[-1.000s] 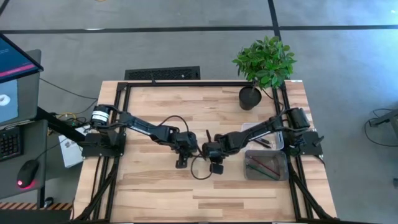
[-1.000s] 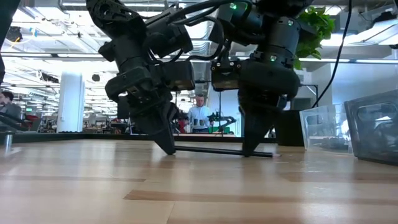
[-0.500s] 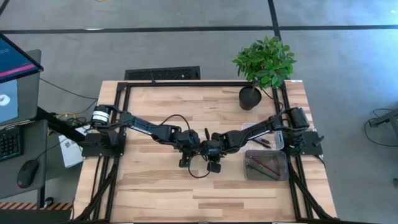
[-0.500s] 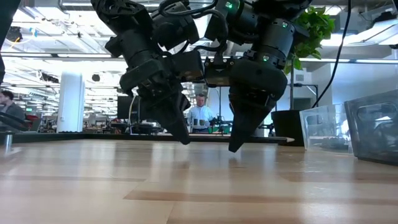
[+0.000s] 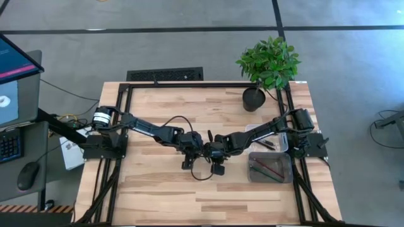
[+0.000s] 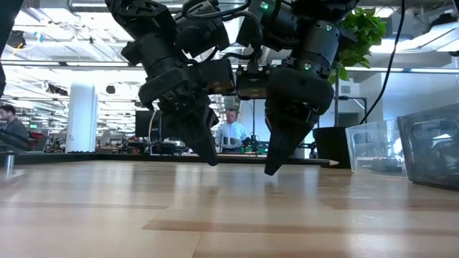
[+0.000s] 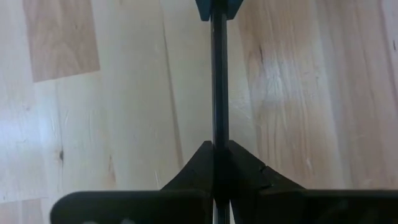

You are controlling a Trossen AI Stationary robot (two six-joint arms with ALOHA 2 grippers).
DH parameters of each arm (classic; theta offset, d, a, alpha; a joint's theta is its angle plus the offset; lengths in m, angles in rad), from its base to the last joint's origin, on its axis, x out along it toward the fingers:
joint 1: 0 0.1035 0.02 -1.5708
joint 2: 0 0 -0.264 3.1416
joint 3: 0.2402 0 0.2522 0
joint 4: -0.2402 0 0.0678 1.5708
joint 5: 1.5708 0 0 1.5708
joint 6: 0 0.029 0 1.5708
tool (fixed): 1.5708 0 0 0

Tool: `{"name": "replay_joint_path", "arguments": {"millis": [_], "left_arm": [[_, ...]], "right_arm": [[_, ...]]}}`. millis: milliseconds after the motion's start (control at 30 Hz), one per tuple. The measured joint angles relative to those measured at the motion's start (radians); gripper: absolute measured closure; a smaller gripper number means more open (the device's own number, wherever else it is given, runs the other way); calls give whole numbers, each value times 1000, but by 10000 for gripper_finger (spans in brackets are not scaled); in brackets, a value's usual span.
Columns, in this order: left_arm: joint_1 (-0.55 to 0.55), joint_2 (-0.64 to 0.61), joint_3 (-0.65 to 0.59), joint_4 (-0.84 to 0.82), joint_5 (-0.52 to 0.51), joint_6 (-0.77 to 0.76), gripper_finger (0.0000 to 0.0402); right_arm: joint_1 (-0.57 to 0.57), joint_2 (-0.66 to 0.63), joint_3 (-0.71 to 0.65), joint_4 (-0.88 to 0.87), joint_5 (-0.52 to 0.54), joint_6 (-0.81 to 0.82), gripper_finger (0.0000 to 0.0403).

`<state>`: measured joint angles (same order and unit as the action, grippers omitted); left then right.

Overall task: Sort pens & pencils
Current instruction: Put the black pencil into the black transparent bin

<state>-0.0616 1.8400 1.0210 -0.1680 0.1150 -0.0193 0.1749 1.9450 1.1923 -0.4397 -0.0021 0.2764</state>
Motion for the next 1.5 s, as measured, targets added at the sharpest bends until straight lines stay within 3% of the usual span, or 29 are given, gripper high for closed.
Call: {"name": "replay_joint_path", "arguments": {"millis": [400, 700, 900, 1067, 1233, 1500], "left_arm": [[1, -2, 5, -49, 1, 9, 374], [0, -6, 6, -126, 9, 15, 374], [-2, -6, 4, -255, 19, 26, 374], [-16, -7, -2, -259, 18, 34, 373], [-19, -6, -2, -265, 11, 18, 373], [-22, -5, -2, -277, -34, 38, 373]], "right_arm": [[1, -2, 11, -36, 4, 22, 360], [13, -2, 122, -231, 10, 44, 360], [40, -30, 181, -512, 138, 119, 360], [72, -165, 177, -553, 192, 225, 358], [147, -329, 177, -636, 302, 513, 358], [369, -474, 177, -800, 428, 1229, 357]]}}
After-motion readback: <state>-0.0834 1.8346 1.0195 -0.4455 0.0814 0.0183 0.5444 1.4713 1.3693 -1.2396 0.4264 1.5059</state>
